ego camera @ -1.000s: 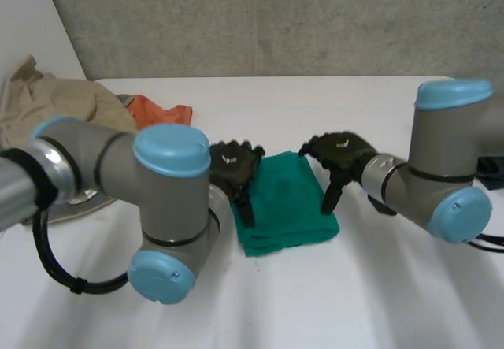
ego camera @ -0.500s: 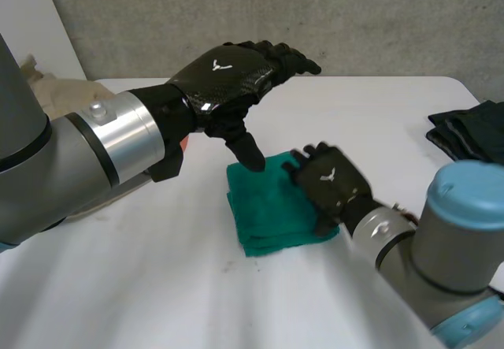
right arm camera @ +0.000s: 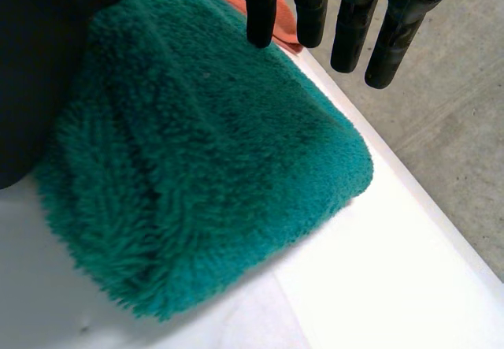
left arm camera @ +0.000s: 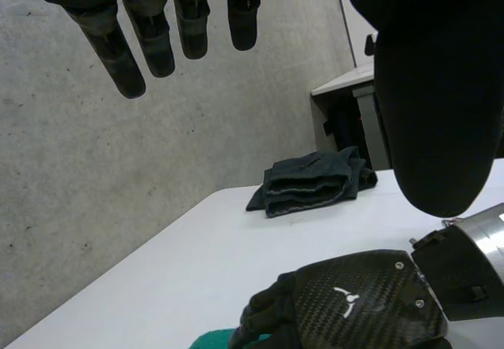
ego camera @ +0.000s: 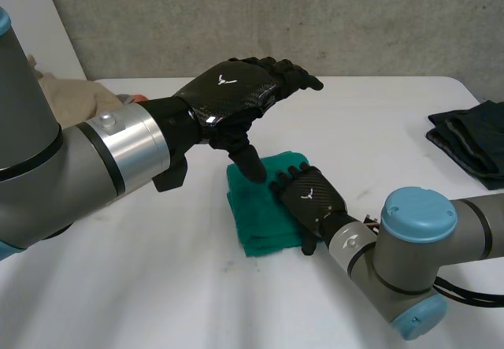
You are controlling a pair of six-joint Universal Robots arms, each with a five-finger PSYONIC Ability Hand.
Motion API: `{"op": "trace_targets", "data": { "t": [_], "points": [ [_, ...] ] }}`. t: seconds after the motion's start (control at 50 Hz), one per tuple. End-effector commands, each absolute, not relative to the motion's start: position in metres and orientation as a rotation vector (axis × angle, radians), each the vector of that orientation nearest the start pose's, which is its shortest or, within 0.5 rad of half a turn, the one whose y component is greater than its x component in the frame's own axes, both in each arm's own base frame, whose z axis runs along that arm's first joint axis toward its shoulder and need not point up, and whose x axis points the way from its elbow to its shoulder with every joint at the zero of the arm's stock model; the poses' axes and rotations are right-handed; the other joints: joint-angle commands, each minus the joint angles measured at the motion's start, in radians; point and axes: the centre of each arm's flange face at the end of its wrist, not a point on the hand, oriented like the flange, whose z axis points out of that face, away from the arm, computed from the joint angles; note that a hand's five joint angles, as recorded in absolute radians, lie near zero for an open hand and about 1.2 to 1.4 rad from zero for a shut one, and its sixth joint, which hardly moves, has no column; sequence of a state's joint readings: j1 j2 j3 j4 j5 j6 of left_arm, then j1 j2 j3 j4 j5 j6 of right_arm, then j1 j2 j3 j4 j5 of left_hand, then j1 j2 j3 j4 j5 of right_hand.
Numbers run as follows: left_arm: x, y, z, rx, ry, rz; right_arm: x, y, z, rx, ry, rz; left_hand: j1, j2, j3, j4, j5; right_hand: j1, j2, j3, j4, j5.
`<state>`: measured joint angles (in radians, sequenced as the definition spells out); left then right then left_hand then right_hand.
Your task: Fold the laundry.
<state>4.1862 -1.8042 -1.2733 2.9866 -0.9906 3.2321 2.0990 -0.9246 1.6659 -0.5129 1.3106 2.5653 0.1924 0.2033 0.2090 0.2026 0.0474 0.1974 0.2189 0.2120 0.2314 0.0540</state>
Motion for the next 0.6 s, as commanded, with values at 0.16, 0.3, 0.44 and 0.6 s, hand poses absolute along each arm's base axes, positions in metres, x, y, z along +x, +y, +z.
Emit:
{"op": "trace_targets", "data": {
  "t": [0.16, 0.3, 0.44, 0.6],
  "points": [
    [-0.326, -0.201, 0.307, -1.035, -1.606, 1.511, 0.337, -0.261, 0.105, -1.403, 1.79, -1.903, 0.009, -0.001, -0.007, -0.001, -0.02, -0.023, -0.044, -0.038, -0.057, -0.054],
    [-0.325, -0.2, 0.305, -1.035, -1.612, 1.504, 0.344, -0.268, 0.1, -1.404, 1.774, -1.908, 0.009, -0.001, -0.007, -0.001, -0.02, 0.216, 0.194, 0.201, 0.182, 0.185],
    [-0.325, -0.2, 0.305, -1.036, -1.614, 1.502, 0.353, -0.279, 0.103, -1.385, 1.733, -1.94, 0.009, -0.001, -0.007, -0.001, -0.02, 1.023, 1.001, 1.008, 0.989, 0.992],
    [-0.324, -0.2, 0.306, -1.034, -1.611, 1.508, 0.357, -0.287, 0.11, -1.382, 1.68, -1.958, 0.009, -0.001, -0.007, -0.001, -0.02, 1.199, 1.177, 1.184, 1.165, 1.168]
  ]
}}
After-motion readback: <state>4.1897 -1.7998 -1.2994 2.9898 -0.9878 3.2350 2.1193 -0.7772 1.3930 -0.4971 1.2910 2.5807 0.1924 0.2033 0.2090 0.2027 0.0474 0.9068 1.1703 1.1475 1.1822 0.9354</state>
